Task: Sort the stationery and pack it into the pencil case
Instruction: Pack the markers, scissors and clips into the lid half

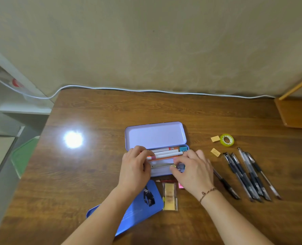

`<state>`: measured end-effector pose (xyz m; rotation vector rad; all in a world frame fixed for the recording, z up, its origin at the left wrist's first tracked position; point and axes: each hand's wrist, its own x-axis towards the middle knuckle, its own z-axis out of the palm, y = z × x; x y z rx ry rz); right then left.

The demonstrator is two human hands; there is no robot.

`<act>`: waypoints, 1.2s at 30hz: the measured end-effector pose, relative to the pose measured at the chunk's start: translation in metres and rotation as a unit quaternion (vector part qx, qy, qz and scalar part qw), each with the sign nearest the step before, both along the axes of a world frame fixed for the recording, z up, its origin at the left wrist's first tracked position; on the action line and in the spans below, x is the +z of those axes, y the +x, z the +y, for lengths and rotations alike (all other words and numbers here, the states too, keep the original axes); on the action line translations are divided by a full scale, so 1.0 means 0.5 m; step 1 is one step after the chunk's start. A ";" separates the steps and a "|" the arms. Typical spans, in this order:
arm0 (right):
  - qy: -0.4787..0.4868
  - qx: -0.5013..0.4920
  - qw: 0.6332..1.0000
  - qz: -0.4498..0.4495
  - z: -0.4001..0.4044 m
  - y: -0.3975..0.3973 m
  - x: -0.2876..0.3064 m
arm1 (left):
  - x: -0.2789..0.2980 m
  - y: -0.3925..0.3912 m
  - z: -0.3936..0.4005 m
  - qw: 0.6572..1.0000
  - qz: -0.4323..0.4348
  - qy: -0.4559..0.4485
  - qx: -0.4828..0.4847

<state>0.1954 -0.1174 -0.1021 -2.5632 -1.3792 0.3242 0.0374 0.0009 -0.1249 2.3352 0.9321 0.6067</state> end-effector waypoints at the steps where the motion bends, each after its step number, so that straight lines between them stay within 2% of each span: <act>1: -0.007 -0.010 1.000 0.005 0.002 0.002 0.001 | 0.000 -0.002 0.001 1.000 -0.005 0.002 0.005; 4: 0.003 -0.027 0.999 0.017 0.004 0.005 0.003 | 0.000 -0.015 0.005 1.000 -0.012 0.021 0.018; 9: 0.103 -0.004 0.994 0.024 -0.044 -0.032 0.024 | 0.003 -0.057 0.025 1.000 -0.014 0.027 0.005; 14: 0.014 0.044 0.999 -0.003 -0.140 -0.123 0.004 | -0.002 -0.080 0.025 0.999 0.013 0.025 -0.039; 21: -0.068 -0.066 0.995 -0.003 -0.149 -0.172 -0.016 | -0.006 -0.058 0.028 0.998 0.048 -0.030 0.016; 26: -0.087 -0.099 0.991 0.021 -0.183 -0.185 -0.009 | -0.005 -0.063 0.024 0.998 0.059 -0.016 0.002; 30: -0.039 -0.156 0.987 0.005 -0.216 -0.172 -0.005 | -0.006 -0.076 0.015 0.999 0.045 0.020 -0.015; 36: -0.078 -0.246 0.965 0.039 -0.165 -0.171 0.027 | -0.002 -0.075 0.007 0.998 0.038 -0.001 0.041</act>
